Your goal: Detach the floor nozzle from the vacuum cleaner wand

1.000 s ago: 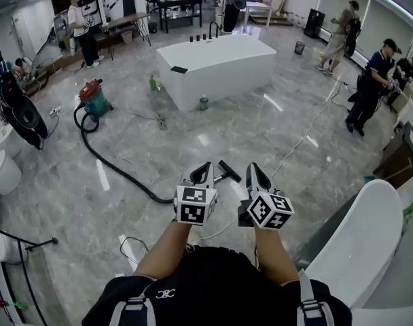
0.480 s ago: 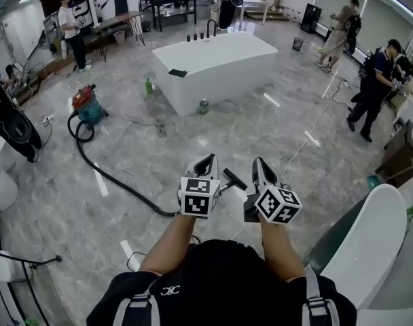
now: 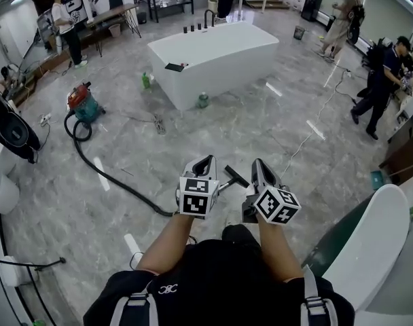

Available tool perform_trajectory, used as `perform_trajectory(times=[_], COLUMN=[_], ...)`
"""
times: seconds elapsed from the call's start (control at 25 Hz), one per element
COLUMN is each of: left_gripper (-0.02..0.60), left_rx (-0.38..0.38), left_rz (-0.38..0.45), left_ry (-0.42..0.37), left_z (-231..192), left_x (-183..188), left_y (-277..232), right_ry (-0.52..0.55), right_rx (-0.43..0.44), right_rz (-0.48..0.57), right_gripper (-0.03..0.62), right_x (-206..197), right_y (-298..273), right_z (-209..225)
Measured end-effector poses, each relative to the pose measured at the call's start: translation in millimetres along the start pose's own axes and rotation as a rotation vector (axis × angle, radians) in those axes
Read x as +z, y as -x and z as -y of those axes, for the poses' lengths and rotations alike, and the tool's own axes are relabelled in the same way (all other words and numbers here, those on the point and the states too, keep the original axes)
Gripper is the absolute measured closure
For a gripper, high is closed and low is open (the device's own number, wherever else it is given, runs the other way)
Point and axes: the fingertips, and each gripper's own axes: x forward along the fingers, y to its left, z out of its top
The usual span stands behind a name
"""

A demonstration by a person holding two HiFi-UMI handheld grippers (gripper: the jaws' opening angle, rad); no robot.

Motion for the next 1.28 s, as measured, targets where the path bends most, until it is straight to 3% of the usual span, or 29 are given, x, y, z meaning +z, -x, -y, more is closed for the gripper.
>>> perform_trajectory(times=[0.16, 0.48, 0.68, 0.8, 1.0, 1.12, 1.28], left_gripper=[0.578, 0.578, 0.578, 0.578, 0.578, 0.578, 0.578], left_rx=[0.024, 0.054, 0.041, 0.03, -0.037, -0.08, -0.098], left_rz=[-0.027, -0.065, -0.174, -0.269, -0.454, -0.561, -0.665], left_ry=[-0.017, -0.021, -0.035, -0.053, 0.015, 0.005, 0.029], left_z=[-11.5, -27.0, -25.7, -23.5, -30.3, -32.9, -46.2], left_x=[1.7, 28.1, 4.6, -29.7, -122.3, -188.8, -286.6], left_y=[-34.9, -131.2, -189.6, -218.8, -277.3, -306.6, -341.5], right_ry=[-0.011, 0.013, 0.014, 0.012, 0.035, 0.026, 0.018], right_rx=[0.019, 0.037, 0.032, 0.027, 0.018, 0.004, -0.022], right_rz=[-0.019, -0.015, -0.064, -0.12, -0.225, -0.289, -0.438], right_gripper=[0.585, 0.585, 0.585, 0.585, 0.585, 0.585, 0.585], right_x=[1.7, 47.9, 57.3, 50.4, 13.7, -29.9, -118.5], right_y=[-40.7, -127.4, -168.9, -185.8, -224.9, -248.6, -266.5], right_z=[16.0, 72.9, 116.7, 144.2, 194.8, 228.0, 271.7])
